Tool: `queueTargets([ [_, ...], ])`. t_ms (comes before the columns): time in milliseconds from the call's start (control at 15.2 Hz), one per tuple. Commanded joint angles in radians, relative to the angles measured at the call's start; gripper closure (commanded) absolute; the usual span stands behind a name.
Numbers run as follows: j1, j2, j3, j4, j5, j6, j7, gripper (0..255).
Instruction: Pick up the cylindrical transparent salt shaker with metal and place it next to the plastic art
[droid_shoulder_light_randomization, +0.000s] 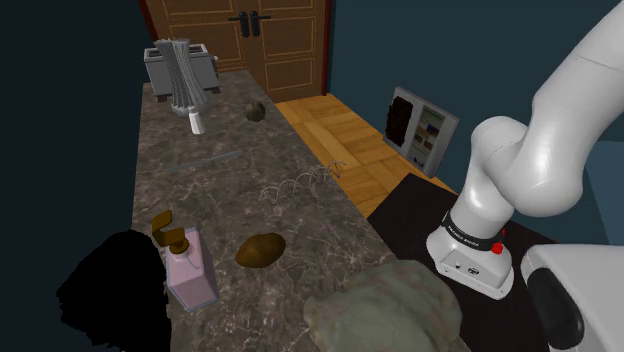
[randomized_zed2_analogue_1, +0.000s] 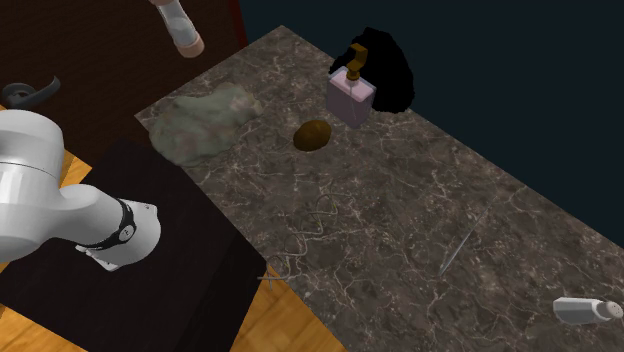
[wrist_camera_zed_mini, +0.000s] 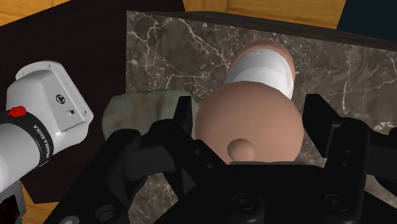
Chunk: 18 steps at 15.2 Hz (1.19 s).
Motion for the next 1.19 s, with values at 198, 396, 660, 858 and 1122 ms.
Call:
queueTargets([
  [198,0.0,0.015,0.014,-0.057,-0.006,0.069,0.0,255],
  [396,0.0,0.027,0.024,-0.09,-0.011,0.11,0.002,255],
  [660,-0.001,0.049,0.038,-0.131,-0.023,0.166,0.008,255],
  [858,-0.002,0.069,0.049,-0.16,-0.035,0.209,0.015,255],
  [1122,-0.004,0.103,0.064,-0.195,-0.058,0.267,0.03,255],
])
